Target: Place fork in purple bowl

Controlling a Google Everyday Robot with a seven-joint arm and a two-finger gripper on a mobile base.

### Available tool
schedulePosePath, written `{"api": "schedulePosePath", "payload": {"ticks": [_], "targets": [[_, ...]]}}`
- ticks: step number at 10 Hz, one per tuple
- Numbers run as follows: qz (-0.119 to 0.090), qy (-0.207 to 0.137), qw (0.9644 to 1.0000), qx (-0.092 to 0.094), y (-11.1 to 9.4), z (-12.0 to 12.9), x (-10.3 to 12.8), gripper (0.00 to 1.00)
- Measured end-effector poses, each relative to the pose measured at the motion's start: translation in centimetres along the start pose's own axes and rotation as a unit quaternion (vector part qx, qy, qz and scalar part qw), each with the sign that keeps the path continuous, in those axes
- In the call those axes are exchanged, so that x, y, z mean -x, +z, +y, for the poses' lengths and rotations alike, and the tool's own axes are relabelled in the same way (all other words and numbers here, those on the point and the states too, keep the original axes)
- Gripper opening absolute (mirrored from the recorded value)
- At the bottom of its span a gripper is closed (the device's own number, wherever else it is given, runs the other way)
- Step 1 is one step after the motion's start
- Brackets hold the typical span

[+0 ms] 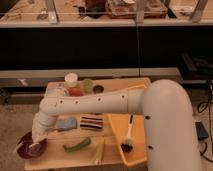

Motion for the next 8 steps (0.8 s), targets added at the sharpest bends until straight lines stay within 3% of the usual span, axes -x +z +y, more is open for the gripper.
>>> {"api": "schedulePosePath", "payload": {"ticks": [4, 5, 8], "targets": [[0.008, -0.003, 0.9999, 0.012, 1.1, -1.0, 0.0, 0.15], [0.009, -0.002, 0.9999, 0.015, 1.3, -1.2, -0.1, 0.21], [0.014, -0.006, 0.9995, 0.029, 2.3, -1.3, 0.1, 0.53]]}}
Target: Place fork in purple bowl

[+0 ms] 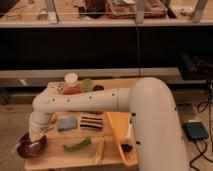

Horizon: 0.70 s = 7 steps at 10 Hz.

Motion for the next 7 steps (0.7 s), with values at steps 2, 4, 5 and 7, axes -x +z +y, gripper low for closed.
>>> {"api": "schedulePosePath", "payload": {"ticks": [2, 4, 5, 7], "targets": [[0.007, -0.002, 1.0, 0.004, 0.2, -0.1, 0.0, 0.72], [0.012, 0.001, 0.9999, 0.011, 0.7, 0.0, -0.1, 0.8], [0.013, 0.006, 0.9998, 0.011, 0.7, 0.0, -0.3, 0.8], [0.019, 0.02, 0.9996, 0.007, 0.4, -0.1, -1.3, 0.8]]}}
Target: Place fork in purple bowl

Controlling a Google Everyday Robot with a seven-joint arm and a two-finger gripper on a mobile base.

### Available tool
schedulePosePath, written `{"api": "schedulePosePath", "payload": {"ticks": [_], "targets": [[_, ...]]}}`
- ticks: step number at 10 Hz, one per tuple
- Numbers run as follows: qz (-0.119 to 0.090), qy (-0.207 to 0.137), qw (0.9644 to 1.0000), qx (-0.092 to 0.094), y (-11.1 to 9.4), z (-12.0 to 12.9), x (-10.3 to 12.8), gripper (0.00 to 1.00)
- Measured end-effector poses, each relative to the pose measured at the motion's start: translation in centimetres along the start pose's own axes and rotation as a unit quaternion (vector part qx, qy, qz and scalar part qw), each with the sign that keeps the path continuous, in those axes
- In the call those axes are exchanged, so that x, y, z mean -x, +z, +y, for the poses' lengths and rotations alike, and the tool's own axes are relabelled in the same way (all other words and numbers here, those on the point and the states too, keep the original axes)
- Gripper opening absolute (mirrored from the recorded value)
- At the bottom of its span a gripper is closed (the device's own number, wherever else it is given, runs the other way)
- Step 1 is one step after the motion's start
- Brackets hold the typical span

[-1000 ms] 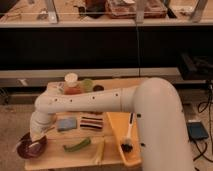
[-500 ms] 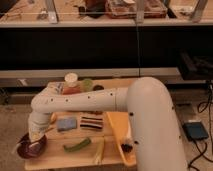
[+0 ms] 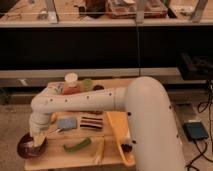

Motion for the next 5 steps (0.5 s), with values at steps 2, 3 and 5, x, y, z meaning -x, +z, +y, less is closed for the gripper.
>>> {"api": "schedulePosePath", "payload": {"ticks": [2, 3, 5], "targets": [[0.005, 0.008, 0.9999, -0.007, -0.23, -0.1, -0.45, 0.8], [0.005, 0.01, 0.9999, -0.01, -0.45, -0.17, -0.63, 0.8], [0.005, 0.01, 0.9999, -0.01, -0.42, -0.15, -0.67, 0.8]]}}
